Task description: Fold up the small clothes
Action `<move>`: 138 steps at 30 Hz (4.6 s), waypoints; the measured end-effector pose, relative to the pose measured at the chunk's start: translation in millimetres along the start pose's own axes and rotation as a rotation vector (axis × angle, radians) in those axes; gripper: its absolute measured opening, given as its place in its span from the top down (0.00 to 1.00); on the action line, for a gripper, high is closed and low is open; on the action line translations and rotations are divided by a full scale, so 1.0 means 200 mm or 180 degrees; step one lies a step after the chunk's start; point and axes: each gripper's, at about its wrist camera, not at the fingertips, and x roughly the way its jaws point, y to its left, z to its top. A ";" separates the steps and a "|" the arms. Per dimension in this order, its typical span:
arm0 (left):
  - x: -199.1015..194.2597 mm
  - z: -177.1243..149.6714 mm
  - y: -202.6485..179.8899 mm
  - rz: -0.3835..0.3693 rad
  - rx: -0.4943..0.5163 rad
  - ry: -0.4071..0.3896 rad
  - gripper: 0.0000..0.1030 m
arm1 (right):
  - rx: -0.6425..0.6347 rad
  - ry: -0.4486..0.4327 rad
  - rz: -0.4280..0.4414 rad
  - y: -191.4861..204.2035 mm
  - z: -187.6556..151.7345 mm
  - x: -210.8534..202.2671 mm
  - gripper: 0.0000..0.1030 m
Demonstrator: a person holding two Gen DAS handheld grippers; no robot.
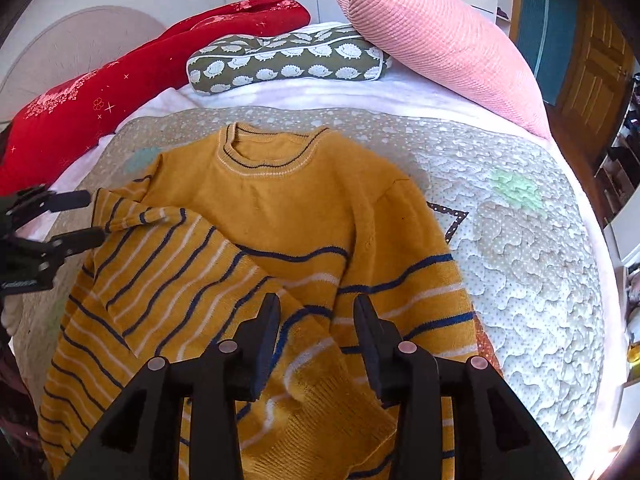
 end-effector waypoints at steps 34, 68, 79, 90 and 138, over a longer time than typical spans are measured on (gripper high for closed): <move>-0.22 -0.64 -0.06 0.0623 0.0254 -0.0018 0.89 | -0.0376 -0.0137 -0.0054 0.19 -0.39 -0.19 0.81; -0.43 -0.87 0.23 0.0001 -0.1311 -0.0321 0.55 | -0.0447 -0.0365 -0.1306 0.24 0.01 -0.09 0.93; -0.09 -0.67 0.23 -0.0286 -0.1525 0.0071 0.51 | -0.0491 -0.0461 -0.0671 0.48 -0.14 -0.21 0.75; -0.18 -0.86 0.49 0.0169 -0.2269 -0.0079 1.00 | -0.0570 -0.0460 -0.0226 0.70 0.00 -0.16 0.75; -0.36 -1.10 0.82 -0.0550 -0.2814 -0.1335 0.67 | -0.0822 -0.0018 -0.1048 1.29 0.70 0.70 0.96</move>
